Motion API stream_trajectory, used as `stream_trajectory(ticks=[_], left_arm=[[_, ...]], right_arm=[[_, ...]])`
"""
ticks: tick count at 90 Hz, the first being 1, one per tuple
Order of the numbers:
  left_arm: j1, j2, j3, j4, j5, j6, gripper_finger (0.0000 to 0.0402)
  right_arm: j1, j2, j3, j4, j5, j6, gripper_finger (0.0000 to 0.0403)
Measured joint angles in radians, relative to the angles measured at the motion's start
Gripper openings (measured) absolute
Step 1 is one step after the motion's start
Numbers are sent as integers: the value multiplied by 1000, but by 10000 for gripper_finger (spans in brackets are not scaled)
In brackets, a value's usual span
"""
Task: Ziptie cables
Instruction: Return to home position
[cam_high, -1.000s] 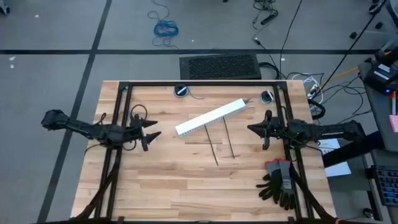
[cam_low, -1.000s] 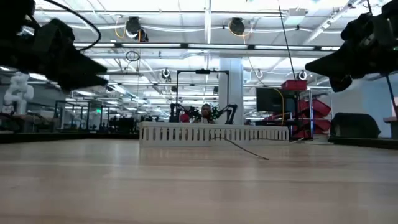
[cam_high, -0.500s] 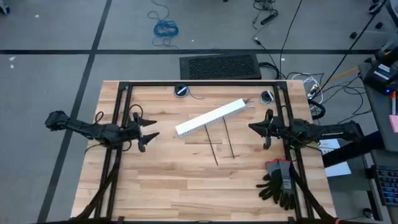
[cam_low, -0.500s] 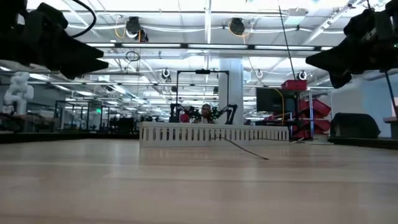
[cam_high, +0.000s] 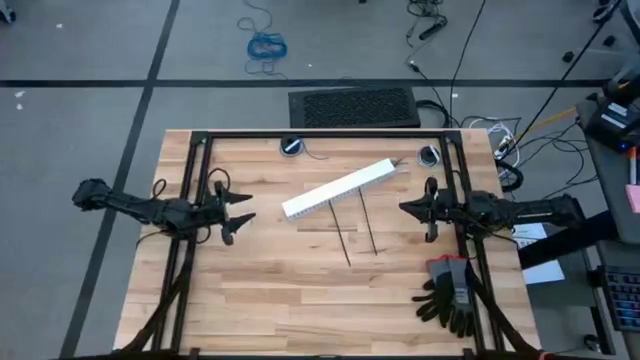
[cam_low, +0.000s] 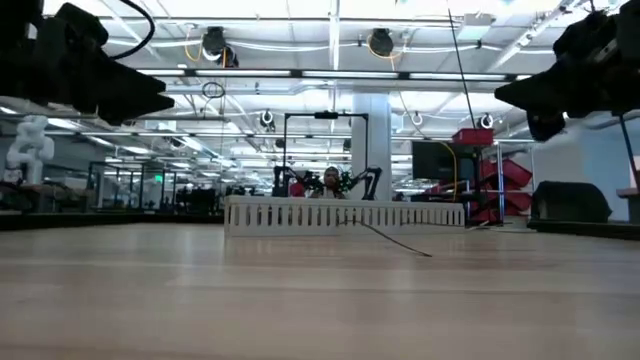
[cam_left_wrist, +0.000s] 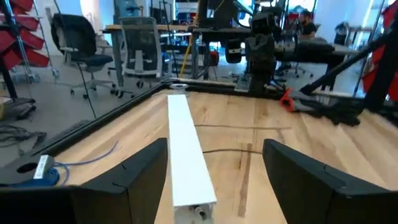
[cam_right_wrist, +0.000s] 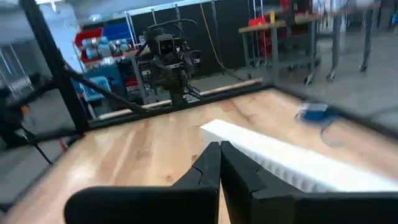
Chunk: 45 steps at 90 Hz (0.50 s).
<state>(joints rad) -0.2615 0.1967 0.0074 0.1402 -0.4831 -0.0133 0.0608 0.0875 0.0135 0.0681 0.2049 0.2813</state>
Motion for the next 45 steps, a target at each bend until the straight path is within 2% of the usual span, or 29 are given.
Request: stream_trajectory(ticks=[8, 45], left_arm=[[0, 0, 0, 0, 0, -4, 260], [0, 0, 0, 0, 0, -4, 260]], right_arm=[[0, 2, 0, 1, 2, 47, 0], [0, 2, 0, 2, 2, 47, 0]])
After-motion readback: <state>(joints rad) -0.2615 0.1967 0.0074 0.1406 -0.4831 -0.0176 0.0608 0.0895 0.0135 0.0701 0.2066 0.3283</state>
